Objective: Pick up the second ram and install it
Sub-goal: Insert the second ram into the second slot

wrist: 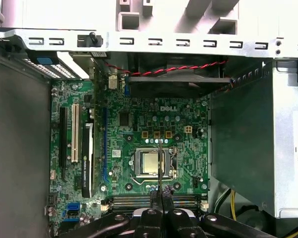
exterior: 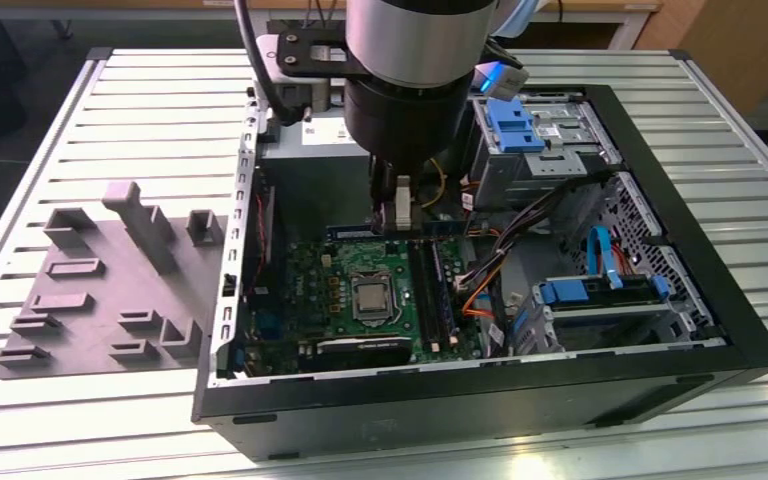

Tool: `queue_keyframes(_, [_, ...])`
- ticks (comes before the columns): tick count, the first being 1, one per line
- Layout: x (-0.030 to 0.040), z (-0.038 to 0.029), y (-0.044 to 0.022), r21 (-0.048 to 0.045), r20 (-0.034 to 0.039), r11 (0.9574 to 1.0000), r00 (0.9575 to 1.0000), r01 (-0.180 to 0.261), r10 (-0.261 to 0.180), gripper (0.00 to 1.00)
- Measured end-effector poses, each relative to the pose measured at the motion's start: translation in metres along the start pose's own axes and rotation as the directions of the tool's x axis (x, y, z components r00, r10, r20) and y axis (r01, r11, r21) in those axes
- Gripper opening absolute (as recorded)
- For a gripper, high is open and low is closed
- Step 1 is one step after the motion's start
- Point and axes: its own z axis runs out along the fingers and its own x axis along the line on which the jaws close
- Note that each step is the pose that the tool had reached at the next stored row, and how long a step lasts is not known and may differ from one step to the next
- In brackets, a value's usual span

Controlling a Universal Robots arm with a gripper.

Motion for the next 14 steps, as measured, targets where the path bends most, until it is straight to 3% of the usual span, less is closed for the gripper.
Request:
queue_keyframes(7, [0.0000,0.0001,0.0000,0.0003,0.0002,1.0000,1.0000,-0.005,0.005,0.11])
queue_keyframes(11, [0.0000,0.0003,0.0000,0.0048,0.0036,0.9973,0.9973,-0.074,0.074,0.11])
queue_keyframes(14, [0.0000,0.0006,0.0000,0.0080,0.0065,0.9918,0.9918,-0.127,0.127,0.11])
